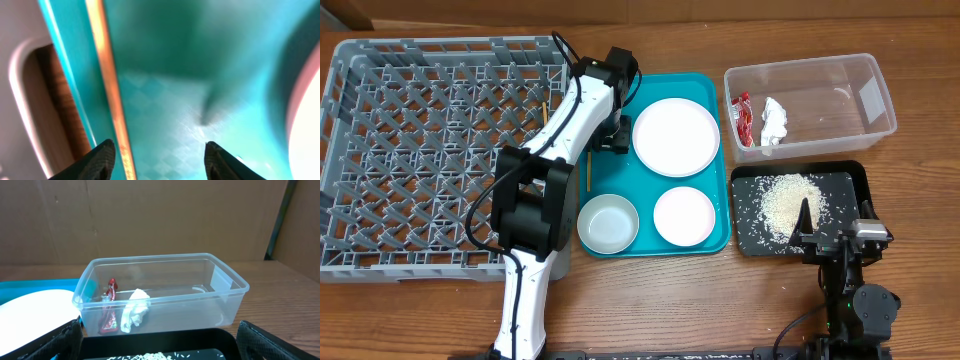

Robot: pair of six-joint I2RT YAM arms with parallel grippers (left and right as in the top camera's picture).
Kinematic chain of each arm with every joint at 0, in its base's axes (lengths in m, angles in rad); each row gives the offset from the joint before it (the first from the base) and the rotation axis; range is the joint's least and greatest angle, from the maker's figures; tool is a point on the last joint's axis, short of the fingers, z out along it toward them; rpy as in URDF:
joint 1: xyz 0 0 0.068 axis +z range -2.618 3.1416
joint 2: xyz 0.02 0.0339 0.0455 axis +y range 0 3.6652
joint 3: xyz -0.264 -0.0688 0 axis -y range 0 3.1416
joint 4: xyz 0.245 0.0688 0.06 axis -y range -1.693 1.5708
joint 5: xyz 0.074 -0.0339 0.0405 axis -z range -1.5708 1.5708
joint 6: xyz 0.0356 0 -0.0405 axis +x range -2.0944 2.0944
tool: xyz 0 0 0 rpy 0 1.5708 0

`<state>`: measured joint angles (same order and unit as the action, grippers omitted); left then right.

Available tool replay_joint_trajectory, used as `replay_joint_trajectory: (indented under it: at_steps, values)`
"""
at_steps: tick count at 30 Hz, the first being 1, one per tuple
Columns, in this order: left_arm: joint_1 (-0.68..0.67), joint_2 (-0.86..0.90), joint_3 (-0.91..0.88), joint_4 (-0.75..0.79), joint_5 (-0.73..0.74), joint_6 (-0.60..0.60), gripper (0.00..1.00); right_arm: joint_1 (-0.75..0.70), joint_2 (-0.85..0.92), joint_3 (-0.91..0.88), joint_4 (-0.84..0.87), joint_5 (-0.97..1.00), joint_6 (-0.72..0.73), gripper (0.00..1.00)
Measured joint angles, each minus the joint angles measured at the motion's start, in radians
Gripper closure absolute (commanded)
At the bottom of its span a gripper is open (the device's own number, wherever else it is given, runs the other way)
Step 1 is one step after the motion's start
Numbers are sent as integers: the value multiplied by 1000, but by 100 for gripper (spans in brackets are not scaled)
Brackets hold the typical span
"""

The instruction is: Sort waste into correct bins and load items into the dishwasher

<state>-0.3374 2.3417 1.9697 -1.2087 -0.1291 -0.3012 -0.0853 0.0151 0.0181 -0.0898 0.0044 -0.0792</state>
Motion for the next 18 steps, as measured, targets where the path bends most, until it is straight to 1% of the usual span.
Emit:
replay_joint_trajectory:
  at_steps: [4, 9, 12, 16, 18]
  values:
    - [0, 0, -31, 47, -43, -14, 41, 0, 0, 0, 0, 0, 0, 0]
    - [6, -9, -85, 101, -47, -26, 45, 0, 0, 0, 0, 0, 0, 0]
    - [6, -23, -113, 130, -39, -33, 50, 0, 0, 0, 0, 0, 0, 0]
    - [6, -31, -129, 142, -4, -34, 62, 0, 0, 0, 0, 0, 0, 0]
    - [7, -31, -133, 144, 37, -17, 63, 0, 0, 0, 0, 0, 0, 0]
